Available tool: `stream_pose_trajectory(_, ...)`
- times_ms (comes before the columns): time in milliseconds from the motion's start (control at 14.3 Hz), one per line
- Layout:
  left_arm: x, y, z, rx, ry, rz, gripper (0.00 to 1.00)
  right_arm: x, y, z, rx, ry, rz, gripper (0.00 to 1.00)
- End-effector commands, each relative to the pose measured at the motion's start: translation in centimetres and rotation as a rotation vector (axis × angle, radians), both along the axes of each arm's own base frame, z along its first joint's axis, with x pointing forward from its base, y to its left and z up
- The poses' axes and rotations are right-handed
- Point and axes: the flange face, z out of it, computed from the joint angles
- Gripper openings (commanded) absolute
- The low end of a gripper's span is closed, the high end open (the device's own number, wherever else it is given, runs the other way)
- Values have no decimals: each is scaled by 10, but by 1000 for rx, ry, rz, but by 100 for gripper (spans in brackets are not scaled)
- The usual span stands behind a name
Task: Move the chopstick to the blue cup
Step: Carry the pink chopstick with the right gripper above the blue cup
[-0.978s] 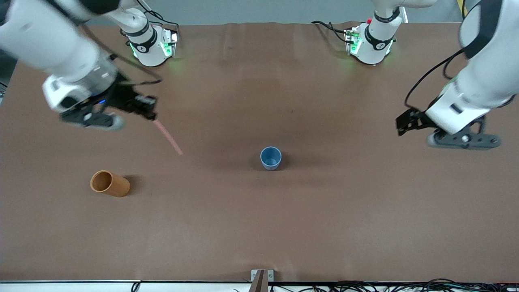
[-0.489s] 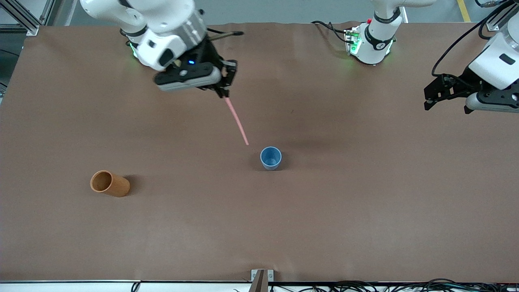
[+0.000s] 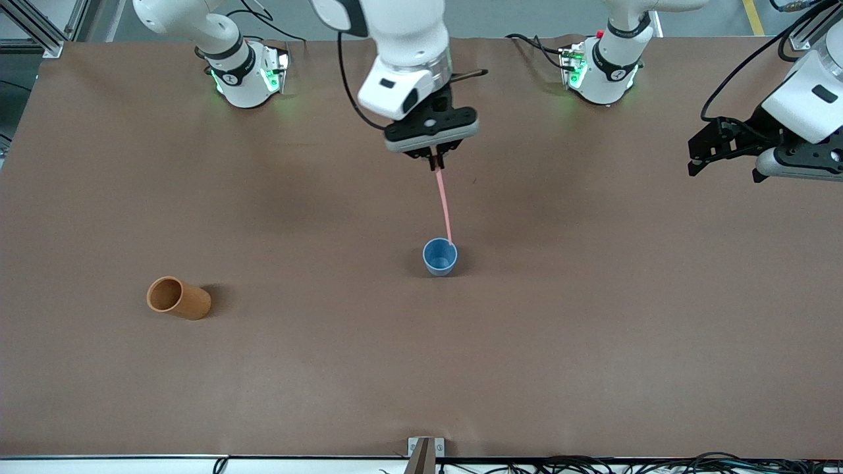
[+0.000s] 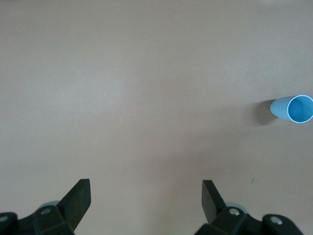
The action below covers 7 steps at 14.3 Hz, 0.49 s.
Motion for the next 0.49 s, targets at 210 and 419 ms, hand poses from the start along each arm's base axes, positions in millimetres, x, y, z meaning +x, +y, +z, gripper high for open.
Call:
stream_pose_trajectory(210, -4, 4, 3, -17, 23, -1, 100, -4, 22, -29, -101, -64, 100, 2)
stream_pose_trajectory(419, -3, 4, 2, -17, 23, 6, 100, -2, 25, -51, -177, -78, 215, 2)
